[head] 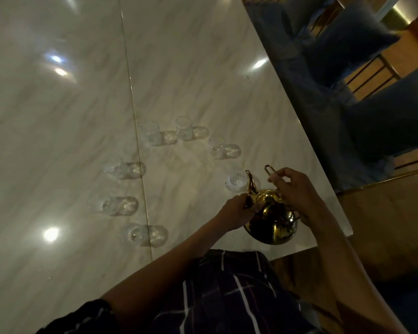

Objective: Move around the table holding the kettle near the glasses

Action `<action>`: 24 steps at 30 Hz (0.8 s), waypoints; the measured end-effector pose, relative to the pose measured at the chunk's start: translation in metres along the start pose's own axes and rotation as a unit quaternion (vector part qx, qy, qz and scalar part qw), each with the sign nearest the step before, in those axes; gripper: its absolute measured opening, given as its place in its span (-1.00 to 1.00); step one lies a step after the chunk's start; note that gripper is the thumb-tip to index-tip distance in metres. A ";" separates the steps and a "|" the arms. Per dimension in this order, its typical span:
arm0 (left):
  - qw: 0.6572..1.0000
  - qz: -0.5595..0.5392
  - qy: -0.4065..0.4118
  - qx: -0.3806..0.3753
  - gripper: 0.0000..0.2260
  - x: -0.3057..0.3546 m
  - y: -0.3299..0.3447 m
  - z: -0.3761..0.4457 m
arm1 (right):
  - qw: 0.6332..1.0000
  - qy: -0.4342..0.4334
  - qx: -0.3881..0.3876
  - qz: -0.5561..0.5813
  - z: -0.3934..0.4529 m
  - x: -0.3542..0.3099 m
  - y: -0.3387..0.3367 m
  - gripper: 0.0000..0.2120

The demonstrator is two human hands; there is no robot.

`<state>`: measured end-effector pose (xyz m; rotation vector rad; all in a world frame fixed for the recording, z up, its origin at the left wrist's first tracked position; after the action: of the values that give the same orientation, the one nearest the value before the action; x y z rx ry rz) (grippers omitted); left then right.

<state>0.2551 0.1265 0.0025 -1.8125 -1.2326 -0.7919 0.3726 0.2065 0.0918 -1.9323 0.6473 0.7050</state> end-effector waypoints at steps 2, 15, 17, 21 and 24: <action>0.997 0.002 0.059 0.054 -0.66 -0.001 -0.006 -0.001 | 1.000 0.006 -0.004 0.009 0.001 -0.002 0.003 -0.80; 0.959 0.096 0.242 0.110 -0.39 -0.008 -0.048 -0.006 | 0.999 -0.036 -0.028 -0.008 0.031 -0.062 0.015 -0.79; 0.955 0.128 0.249 0.100 -0.28 -0.009 -0.053 -0.001 | 0.999 -0.038 -0.030 -0.013 0.041 -0.070 0.017 -0.78; 0.944 0.153 0.274 0.098 -0.10 -0.006 -0.066 0.011 | 0.998 -0.040 -0.039 -0.021 0.062 -0.085 0.020 -0.78; 0.943 0.143 0.281 0.108 -0.07 -0.006 -0.073 0.021 | 0.998 -0.041 -0.044 -0.033 0.078 -0.094 0.024 -0.77</action>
<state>0.1856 0.1581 0.0065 -1.4037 -0.6385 -0.8835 0.2746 0.2809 0.1136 -1.9850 0.5066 0.7792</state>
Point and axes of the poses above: each hand's wrist, its own z-axis towards the middle knuckle, its own y-axis out of the palm, x = y × z, the point moved 4 cm from there along z, towards the middle knuckle, and after that the axes turned 1 degree about x, right-handed, at the moved point
